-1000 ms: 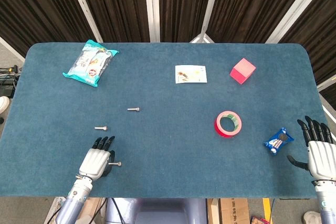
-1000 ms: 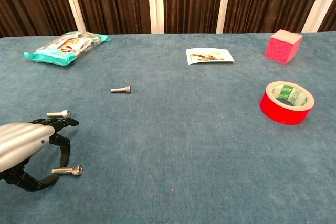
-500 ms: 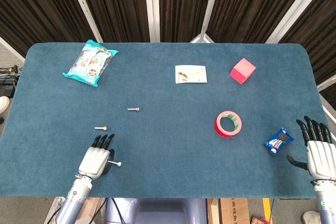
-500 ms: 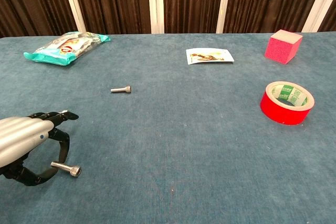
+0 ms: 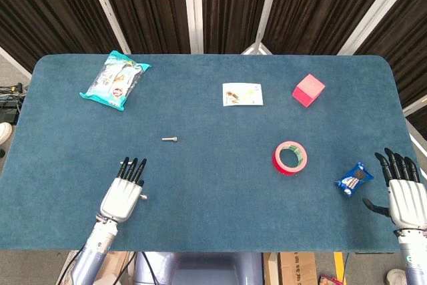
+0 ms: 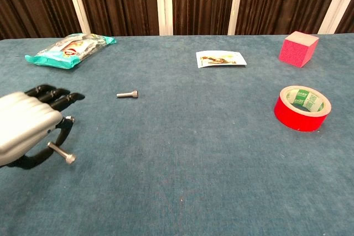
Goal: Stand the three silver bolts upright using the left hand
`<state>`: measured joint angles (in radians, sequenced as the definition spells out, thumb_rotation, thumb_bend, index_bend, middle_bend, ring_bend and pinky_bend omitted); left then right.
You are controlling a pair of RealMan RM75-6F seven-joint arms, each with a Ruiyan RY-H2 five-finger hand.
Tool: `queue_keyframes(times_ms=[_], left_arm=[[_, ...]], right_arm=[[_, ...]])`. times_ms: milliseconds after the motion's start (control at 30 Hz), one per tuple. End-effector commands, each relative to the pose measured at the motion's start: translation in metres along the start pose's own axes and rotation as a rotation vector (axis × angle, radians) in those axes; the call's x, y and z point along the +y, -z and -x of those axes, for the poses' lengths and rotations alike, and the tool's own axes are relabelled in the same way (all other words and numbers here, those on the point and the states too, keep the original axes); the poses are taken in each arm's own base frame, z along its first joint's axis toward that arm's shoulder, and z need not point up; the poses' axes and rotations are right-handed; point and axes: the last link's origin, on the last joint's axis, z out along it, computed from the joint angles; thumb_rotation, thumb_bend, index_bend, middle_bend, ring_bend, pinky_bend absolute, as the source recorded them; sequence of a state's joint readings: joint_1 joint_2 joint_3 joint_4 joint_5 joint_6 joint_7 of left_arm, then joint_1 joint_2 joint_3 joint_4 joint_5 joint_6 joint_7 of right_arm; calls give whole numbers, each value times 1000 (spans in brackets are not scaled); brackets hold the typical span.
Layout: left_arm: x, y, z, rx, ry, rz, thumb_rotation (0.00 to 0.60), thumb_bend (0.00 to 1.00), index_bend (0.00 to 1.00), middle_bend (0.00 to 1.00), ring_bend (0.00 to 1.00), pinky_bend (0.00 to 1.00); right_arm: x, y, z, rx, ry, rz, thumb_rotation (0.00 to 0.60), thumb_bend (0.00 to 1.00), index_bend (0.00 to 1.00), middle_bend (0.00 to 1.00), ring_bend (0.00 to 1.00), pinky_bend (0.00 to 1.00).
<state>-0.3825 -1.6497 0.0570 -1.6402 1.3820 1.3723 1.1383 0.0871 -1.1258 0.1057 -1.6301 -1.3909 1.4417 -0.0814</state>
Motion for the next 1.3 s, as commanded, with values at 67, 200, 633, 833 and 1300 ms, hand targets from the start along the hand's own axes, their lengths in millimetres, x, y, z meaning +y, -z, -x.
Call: queue_keyframes(times_ms=[67,200,633,833,1300], left_arm=[[-3,-4,-8,102,-190,11,600,596,589,7,0,0],[-5,-7,-5,106,-264,19,600,596,590,7,0,0],[16,-19,-2,168,-386,124,600,595,590,7,0,0],[26,-15,-6,226,-413,153,600,594,591,7,0,0],[42,-9,-7,264,-433,226,600,592,577,6,0,0]], right_arm=[[-1,1,1,-3,1,-3,600,0,115,31,0,0],[-2,1,2,-8,-2,-6,600,0,114,31,0,0],[-1,0,2,-7,0,3,600,0,114,31,0,0],[-1,0,1,-1,-1,3,600,0,115,31,0,0],[0,0,0,3,-7,9,600,0,114,31,0,0]])
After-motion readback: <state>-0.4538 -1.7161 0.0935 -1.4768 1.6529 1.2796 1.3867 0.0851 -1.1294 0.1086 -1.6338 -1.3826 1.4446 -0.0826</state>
